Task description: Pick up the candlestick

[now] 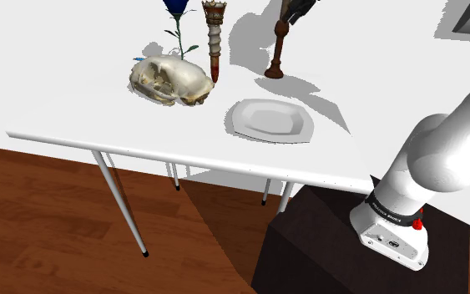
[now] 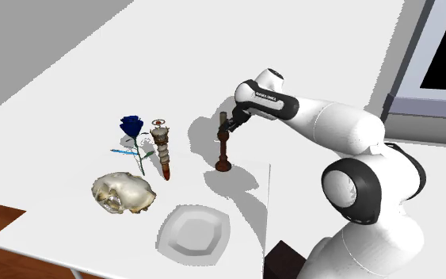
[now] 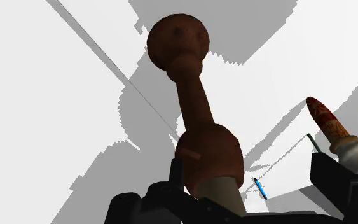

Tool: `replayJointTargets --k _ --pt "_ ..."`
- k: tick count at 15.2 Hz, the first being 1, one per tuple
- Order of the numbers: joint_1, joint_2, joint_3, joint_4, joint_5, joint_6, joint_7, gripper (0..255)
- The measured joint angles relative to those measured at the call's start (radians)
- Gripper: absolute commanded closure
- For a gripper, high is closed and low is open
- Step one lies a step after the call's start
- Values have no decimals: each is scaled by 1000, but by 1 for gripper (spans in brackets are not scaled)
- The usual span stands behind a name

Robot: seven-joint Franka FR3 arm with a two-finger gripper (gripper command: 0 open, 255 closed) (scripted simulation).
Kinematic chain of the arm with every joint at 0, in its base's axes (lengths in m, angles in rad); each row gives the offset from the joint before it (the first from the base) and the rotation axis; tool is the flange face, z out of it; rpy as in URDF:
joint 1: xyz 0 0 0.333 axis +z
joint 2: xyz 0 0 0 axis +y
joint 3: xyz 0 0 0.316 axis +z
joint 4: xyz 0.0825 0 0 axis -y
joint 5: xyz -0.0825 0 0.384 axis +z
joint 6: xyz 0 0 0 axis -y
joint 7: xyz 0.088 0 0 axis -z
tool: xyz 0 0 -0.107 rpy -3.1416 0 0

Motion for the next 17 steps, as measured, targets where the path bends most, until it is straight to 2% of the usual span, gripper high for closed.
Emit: replayJointTargets --k 3,10,11,17 --pt "16 54 -46 49 91 15 -85 0" --pt "22 64 -58 -17 132 85 -143 0" --pt "22 62 -58 -24 133 91 -146 255" --pt "22 58 -56 -32 132 98 -147 255"
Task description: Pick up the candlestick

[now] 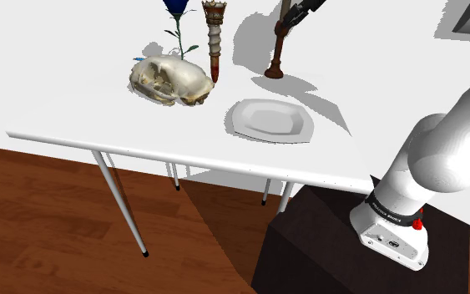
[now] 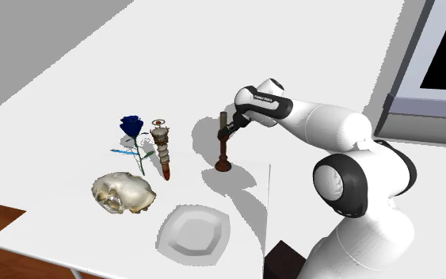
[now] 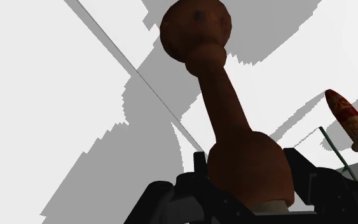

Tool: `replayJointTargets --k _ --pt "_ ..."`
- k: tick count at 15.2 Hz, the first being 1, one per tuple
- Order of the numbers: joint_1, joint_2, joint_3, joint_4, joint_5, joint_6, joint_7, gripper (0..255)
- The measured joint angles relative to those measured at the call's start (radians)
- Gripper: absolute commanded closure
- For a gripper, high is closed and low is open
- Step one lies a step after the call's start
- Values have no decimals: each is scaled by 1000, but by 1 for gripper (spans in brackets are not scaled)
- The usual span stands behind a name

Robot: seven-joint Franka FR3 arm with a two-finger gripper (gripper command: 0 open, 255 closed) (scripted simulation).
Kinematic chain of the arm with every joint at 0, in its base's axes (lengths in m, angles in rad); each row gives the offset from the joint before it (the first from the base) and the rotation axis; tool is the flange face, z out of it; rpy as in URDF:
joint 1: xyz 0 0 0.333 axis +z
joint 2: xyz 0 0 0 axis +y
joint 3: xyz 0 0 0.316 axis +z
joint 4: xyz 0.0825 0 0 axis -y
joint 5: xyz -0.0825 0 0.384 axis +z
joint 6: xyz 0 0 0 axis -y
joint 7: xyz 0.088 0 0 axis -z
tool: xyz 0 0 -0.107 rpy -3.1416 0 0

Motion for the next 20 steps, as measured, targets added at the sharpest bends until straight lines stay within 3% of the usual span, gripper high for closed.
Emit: replayJointTargets --k 7,20 --pt "0 3 1 27 -8 -24 15 255" --pt "-4 26 -2 208 -37 -174 90 255"
